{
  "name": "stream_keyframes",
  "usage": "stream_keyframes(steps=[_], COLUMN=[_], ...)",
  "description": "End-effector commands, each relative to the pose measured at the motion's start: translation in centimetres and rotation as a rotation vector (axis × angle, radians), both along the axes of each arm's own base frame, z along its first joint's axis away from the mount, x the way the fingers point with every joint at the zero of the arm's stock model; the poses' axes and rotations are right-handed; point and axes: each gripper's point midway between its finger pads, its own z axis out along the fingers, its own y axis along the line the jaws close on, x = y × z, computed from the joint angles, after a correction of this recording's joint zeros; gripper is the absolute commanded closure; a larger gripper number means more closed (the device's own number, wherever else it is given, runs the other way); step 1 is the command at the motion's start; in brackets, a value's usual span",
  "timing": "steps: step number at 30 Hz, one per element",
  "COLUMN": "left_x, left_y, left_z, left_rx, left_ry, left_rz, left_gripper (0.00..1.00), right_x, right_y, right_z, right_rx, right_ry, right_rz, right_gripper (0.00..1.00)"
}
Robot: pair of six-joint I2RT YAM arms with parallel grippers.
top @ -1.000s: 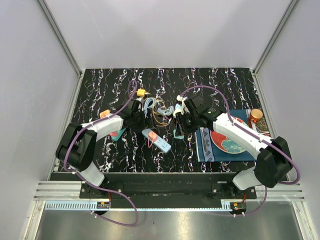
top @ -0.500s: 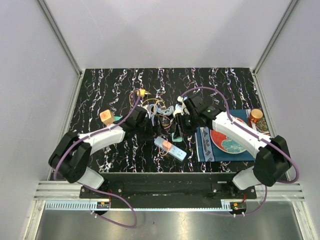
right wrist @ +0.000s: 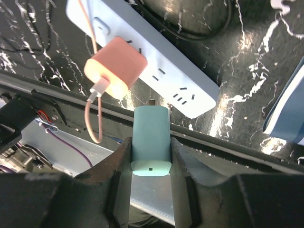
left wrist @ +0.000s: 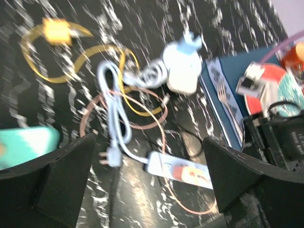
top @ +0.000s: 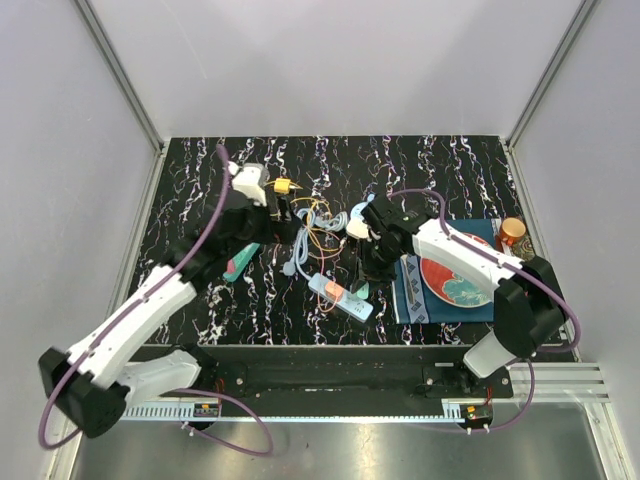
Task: Insert the plug
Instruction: Insert the plug into the socket.
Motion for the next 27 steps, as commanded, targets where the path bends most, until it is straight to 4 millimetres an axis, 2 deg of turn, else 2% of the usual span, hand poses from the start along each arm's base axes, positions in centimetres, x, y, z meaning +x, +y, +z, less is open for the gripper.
stream_keyframes(steps=[1, 3, 6, 7, 8, 11, 17, 27], left_x=[0.7, 0.3, -0.2, -0.3, -0.4, -0.8, -1.5, -1.8], left_y=[7.0, 9.8, 12.8, 13.2, 13.5, 15.1, 16.5, 16.4], left_z=[7.5, 9.2, 8.7, 8.7, 7.8, 8.3, 9.0, 9.1], left_rx=[0.205, 0.254, 0.306, 0.302, 0.319, 0.348, 0.357, 0.353], left_ry=[-0.322, -0.401, -0.440, -0.454, -0.446, -0.461, -0.489, -0.502], left_rz=[0.165, 0.257, 0.368, 0.388, 0.395, 0.463, 0.522, 0.521], left_gripper=[0.01, 0.01, 0.01, 0.01, 0.01, 0.01, 0.01, 0.01], right_x=[-0.2, -0.1, 0.1, 0.2, 0.4, 0.7, 0.7, 0.1], right_y=[0.5, 0.5, 0.6, 0.8, 1.0, 1.2, 1.8, 2.8], right_z=[0.4, 0.4, 0.1, 0.0, 0.4, 0.1, -1.2, -3.3], right_rx=[-0.021, -0.041, -0.078, -0.092, -0.097, -0.144, -0.188, -0.222], right_ry=[0.114, 0.136, 0.170, 0.185, 0.184, 0.209, 0.261, 0.315], right_rz=[-0.132, -0.164, -0.211, -0.228, -0.232, -0.260, -0.316, -0.343], right_gripper=[1.00, 1.00, 1.00, 1.00, 1.00, 1.00, 1.00, 1.00])
